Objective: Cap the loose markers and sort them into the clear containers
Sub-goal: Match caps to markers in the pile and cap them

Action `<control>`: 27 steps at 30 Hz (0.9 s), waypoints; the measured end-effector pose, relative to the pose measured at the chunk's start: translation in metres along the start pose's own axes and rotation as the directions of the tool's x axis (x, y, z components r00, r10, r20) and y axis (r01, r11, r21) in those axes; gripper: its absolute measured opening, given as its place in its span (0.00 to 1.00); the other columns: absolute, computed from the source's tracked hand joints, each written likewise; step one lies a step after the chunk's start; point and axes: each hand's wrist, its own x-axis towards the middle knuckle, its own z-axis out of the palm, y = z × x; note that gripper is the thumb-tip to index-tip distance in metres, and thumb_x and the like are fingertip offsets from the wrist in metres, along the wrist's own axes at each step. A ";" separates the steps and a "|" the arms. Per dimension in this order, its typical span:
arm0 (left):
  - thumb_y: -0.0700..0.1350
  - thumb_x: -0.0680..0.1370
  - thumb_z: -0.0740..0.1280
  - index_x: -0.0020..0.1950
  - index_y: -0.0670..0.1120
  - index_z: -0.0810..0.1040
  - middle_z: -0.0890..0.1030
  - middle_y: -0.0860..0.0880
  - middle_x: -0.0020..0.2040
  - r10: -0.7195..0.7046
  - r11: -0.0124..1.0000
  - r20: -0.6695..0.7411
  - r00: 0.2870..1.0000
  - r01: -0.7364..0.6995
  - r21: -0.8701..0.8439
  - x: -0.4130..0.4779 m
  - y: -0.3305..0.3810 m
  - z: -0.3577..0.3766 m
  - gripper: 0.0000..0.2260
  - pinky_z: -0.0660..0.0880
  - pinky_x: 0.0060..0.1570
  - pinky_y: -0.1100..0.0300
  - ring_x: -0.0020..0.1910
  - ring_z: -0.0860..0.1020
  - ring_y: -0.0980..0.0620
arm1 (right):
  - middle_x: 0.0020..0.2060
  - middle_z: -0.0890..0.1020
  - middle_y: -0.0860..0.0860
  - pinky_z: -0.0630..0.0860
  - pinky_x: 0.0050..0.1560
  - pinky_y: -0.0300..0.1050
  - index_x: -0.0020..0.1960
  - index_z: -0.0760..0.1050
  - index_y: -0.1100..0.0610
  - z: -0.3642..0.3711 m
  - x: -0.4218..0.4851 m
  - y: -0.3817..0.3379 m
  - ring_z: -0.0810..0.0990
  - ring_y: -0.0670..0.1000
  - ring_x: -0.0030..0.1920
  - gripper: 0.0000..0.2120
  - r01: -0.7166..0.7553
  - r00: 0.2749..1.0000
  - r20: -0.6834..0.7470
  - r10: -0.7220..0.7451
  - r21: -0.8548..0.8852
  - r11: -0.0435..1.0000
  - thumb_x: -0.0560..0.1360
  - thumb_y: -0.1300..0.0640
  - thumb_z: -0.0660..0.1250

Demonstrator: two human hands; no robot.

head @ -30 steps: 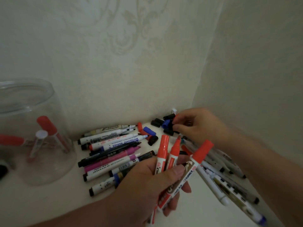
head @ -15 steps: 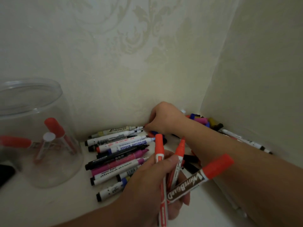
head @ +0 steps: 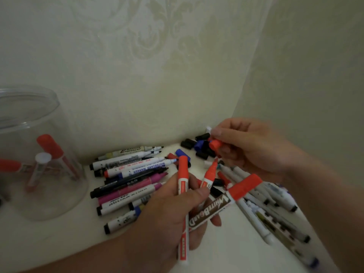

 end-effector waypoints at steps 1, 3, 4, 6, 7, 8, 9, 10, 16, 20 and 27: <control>0.42 0.73 0.67 0.41 0.45 0.74 0.77 0.31 0.34 0.012 1.000 0.009 1.000 -0.012 0.026 -0.001 0.000 0.002 0.03 0.61 0.21 0.65 0.19 0.64 0.51 | 0.26 0.72 0.53 0.62 0.24 0.38 0.40 0.77 0.63 -0.005 -0.014 0.000 0.64 0.48 0.26 0.06 0.007 0.999 0.044 -0.009 0.047 0.999 0.72 0.62 0.72; 0.44 0.73 0.68 0.42 0.46 0.77 0.78 0.32 0.34 0.023 0.995 0.020 1.000 -0.024 0.093 -0.002 -0.001 0.004 0.02 0.58 0.24 0.63 0.21 0.64 0.51 | 0.28 0.75 0.54 0.65 0.25 0.38 0.39 0.81 0.62 -0.014 -0.031 0.001 0.67 0.48 0.27 0.04 0.024 0.997 0.066 -0.031 0.105 0.994 0.66 0.64 0.75; 0.45 0.72 0.69 0.42 0.46 0.78 0.79 0.33 0.35 0.029 0.992 0.024 0.999 -0.031 0.123 -0.003 -0.002 0.005 0.03 0.57 0.24 0.61 0.22 0.64 0.50 | 0.28 0.76 0.55 0.66 0.25 0.39 0.39 0.82 0.62 -0.017 -0.036 0.002 0.68 0.48 0.27 0.05 0.028 0.998 0.058 -0.036 0.128 0.991 0.64 0.64 0.75; 0.46 0.72 0.69 0.42 0.47 0.80 0.80 0.33 0.35 0.044 0.984 0.021 0.999 -0.047 0.172 -0.005 -0.002 0.007 0.03 0.58 0.25 0.60 0.23 0.65 0.50 | 0.30 0.77 0.56 0.67 0.26 0.39 0.40 0.83 0.64 -0.021 -0.042 0.003 0.70 0.49 0.28 0.07 0.037 0.998 0.048 -0.046 0.165 0.986 0.63 0.63 0.73; 0.47 0.71 0.70 0.41 0.48 0.80 0.80 0.33 0.35 0.046 0.981 0.023 0.999 -0.050 0.188 -0.005 -0.002 0.008 0.03 0.58 0.25 0.60 0.23 0.65 0.50 | 0.30 0.77 0.56 0.67 0.26 0.39 0.41 0.83 0.64 -0.021 -0.043 0.004 0.70 0.49 0.29 0.07 0.048 0.997 0.046 -0.057 0.169 0.985 0.63 0.63 0.73; 0.47 0.72 0.70 0.40 0.48 0.81 0.80 0.33 0.35 0.040 0.979 0.025 0.999 -0.045 0.199 -0.005 -0.002 0.008 0.03 0.58 0.25 0.59 0.23 0.65 0.50 | 0.31 0.78 0.56 0.67 0.27 0.39 0.41 0.83 0.64 -0.021 -0.043 0.005 0.70 0.49 0.30 0.07 0.064 0.996 0.044 -0.072 0.163 0.985 0.64 0.62 0.73; 0.47 0.72 0.70 0.39 0.49 0.81 0.80 0.33 0.35 0.032 0.978 0.028 0.999 -0.037 0.206 -0.005 -0.002 0.008 0.03 0.57 0.25 0.59 0.23 0.65 0.50 | 0.31 0.80 0.56 0.67 0.28 0.40 0.41 0.84 0.63 -0.020 -0.043 0.006 0.70 0.50 0.31 0.07 0.082 0.995 0.043 -0.090 0.153 0.985 0.64 0.62 0.73; 0.47 0.72 0.70 0.39 0.49 0.80 0.80 0.34 0.35 0.028 0.977 0.029 0.999 -0.033 0.210 -0.005 -0.002 0.008 0.03 0.57 0.25 0.58 0.24 0.65 0.50 | 0.31 0.81 0.55 0.67 0.28 0.40 0.41 0.84 0.62 -0.019 -0.043 0.007 0.70 0.50 0.31 0.07 0.100 0.993 0.041 -0.107 0.143 0.985 0.65 0.61 0.73; 0.47 0.71 0.70 0.39 0.50 0.82 0.80 0.35 0.35 0.012 0.974 0.034 0.999 -0.020 0.225 -0.005 -0.003 0.007 0.02 0.60 0.24 0.60 0.23 0.66 0.49 | 0.30 0.80 0.54 0.65 0.29 0.41 0.41 0.83 0.64 -0.017 -0.042 0.008 0.68 0.49 0.30 0.08 0.129 0.988 0.066 -0.137 0.112 0.985 0.65 0.60 0.73; 0.47 0.72 0.71 0.39 0.50 0.81 0.80 0.34 0.35 0.016 0.979 0.046 0.999 -0.025 0.202 -0.004 -0.004 0.004 0.03 0.60 0.24 0.59 0.23 0.66 0.49 | 0.30 0.78 0.54 0.65 0.29 0.41 0.41 0.82 0.62 -0.024 -0.042 0.009 0.68 0.50 0.30 0.05 0.148 0.987 0.047 -0.154 0.113 0.982 0.67 0.61 0.72; 0.46 0.78 0.70 0.44 0.44 0.79 0.78 0.43 0.33 0.084 0.993 -0.017 0.996 -0.082 0.080 -0.003 -0.010 -0.011 0.06 0.68 0.22 0.63 0.24 0.74 0.53 | 0.38 0.83 0.52 0.78 0.38 0.53 0.43 0.82 0.52 -0.028 -0.046 0.019 0.79 0.53 0.35 0.04 0.054 0.998 0.046 -0.032 -0.616 0.786 0.71 0.54 0.77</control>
